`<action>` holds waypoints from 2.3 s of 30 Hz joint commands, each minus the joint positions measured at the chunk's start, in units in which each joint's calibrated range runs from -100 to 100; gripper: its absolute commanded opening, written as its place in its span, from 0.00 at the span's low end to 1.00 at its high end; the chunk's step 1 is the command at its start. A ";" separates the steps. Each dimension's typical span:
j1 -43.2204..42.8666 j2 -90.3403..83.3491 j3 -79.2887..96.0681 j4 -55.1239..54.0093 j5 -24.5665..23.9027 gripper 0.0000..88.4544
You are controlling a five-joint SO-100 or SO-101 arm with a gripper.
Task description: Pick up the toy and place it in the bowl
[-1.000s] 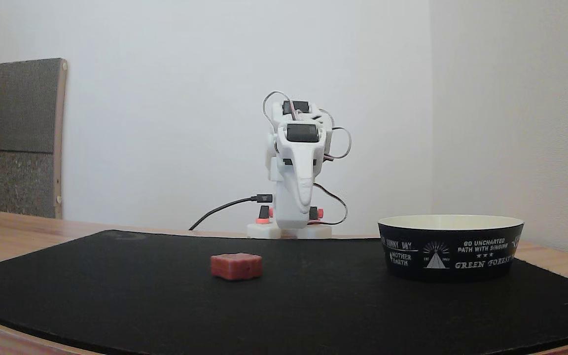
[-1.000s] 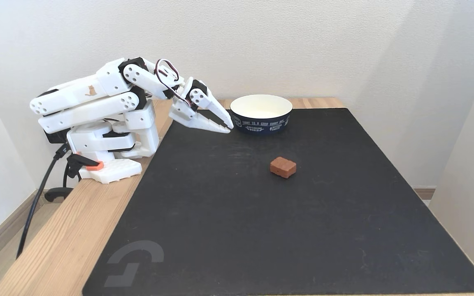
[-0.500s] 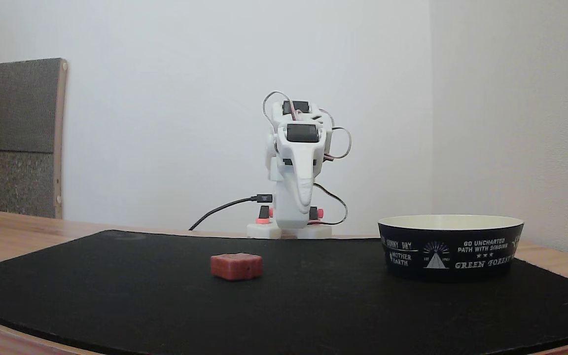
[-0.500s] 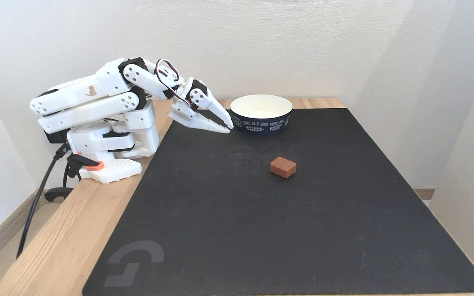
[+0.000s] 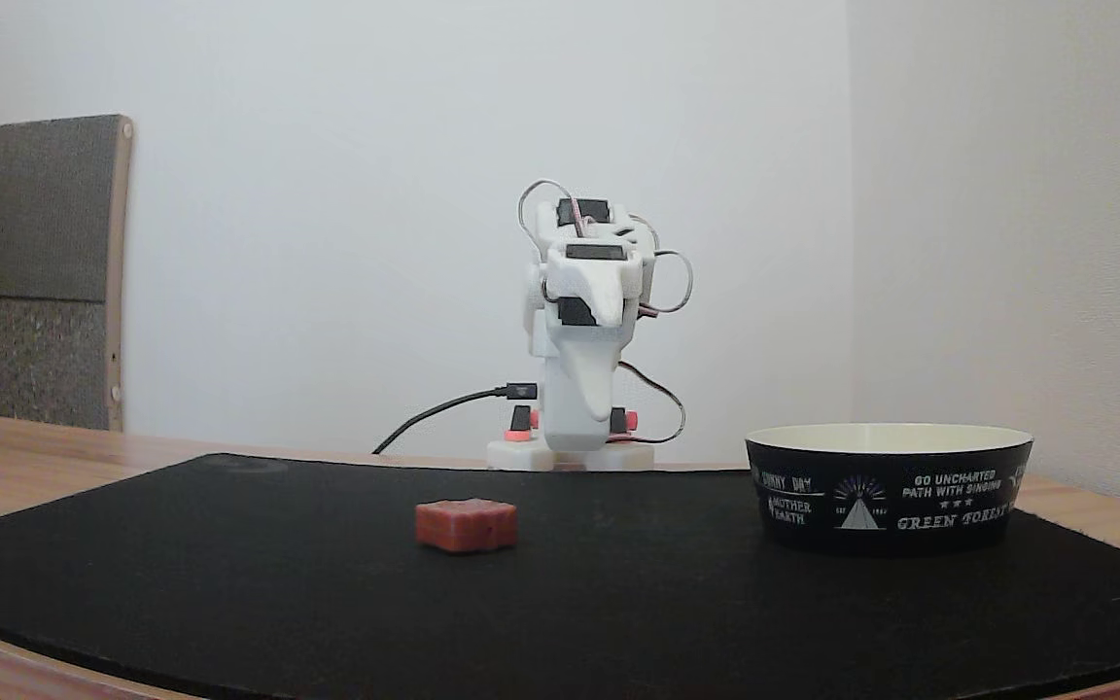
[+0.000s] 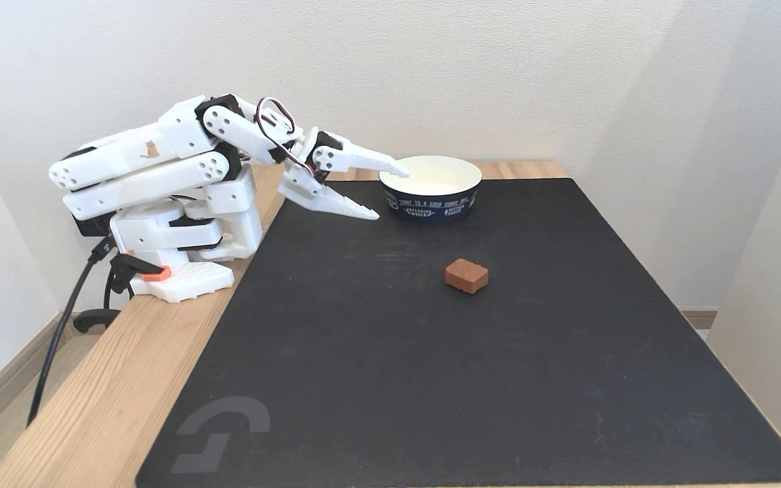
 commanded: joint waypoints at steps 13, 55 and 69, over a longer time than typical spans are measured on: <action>19.55 55.11 -45.82 -4.63 26.79 0.34; 14.11 115.72 -86.11 -0.65 31.85 0.03; -1.87 91.62 -76.55 0.37 19.22 0.02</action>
